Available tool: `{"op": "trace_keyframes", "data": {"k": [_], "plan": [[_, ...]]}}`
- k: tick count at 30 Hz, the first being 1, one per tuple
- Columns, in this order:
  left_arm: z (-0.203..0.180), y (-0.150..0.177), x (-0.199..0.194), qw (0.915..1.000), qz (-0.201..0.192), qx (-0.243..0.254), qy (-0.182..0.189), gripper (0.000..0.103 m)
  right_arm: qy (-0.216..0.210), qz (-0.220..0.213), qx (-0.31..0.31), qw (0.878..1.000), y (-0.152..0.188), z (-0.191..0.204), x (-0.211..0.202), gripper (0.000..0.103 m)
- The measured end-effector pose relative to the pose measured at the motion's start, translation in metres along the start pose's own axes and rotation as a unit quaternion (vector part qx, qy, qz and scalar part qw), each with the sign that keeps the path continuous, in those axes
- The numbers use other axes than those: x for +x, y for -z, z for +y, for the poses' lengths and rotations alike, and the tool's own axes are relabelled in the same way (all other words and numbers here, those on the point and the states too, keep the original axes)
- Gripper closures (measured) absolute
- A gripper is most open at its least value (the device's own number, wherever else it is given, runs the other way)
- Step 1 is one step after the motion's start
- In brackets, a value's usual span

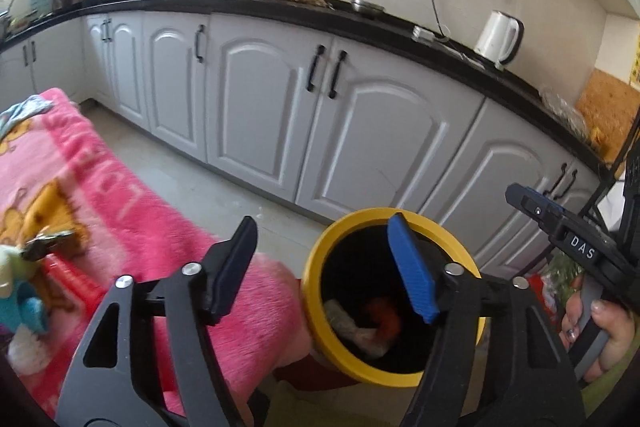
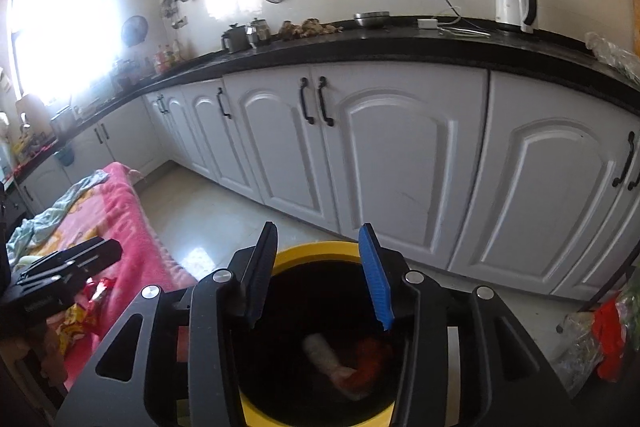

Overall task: Collect trash
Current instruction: 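Move both open tools back toward the snack wrappers on the blanket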

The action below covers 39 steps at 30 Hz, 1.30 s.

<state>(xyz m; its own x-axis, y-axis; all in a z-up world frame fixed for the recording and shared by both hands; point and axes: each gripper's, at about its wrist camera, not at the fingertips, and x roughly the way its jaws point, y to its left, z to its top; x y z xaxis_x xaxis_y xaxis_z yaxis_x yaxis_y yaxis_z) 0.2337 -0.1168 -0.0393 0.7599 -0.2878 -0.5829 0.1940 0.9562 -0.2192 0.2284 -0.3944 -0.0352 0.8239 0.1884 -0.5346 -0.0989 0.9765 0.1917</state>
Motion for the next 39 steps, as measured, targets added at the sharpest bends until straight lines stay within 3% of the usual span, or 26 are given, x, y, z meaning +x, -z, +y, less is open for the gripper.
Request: {"op": "trace_keyframes", "data": {"k": [6, 13, 22, 39], "plan": [[0.033, 0.000, -0.041, 0.9988, -0.032, -0.019, -0.032, 0.022, -0.038, -0.016, -0.029, 0.999, -0.003, 0.038, -0.017, 0.051], [0.072, 0.004, -0.092, 0.9943, -0.064, -0.053, -0.067, 0.011, -0.099, -0.028, -0.057, 0.993, -0.002, 0.090, -0.039, 0.038], [0.117, 0.019, -0.148, 0.9865, -0.087, -0.084, -0.110, 0.011, -0.159, -0.029, -0.095, 0.982, 0.005, 0.145, -0.059, 0.029], [0.174, 0.053, -0.212, 0.9698, -0.102, -0.136, -0.175, 0.011, -0.209, 0.018, -0.154, 0.966, 0.038, 0.217, -0.053, 0.029]]}}
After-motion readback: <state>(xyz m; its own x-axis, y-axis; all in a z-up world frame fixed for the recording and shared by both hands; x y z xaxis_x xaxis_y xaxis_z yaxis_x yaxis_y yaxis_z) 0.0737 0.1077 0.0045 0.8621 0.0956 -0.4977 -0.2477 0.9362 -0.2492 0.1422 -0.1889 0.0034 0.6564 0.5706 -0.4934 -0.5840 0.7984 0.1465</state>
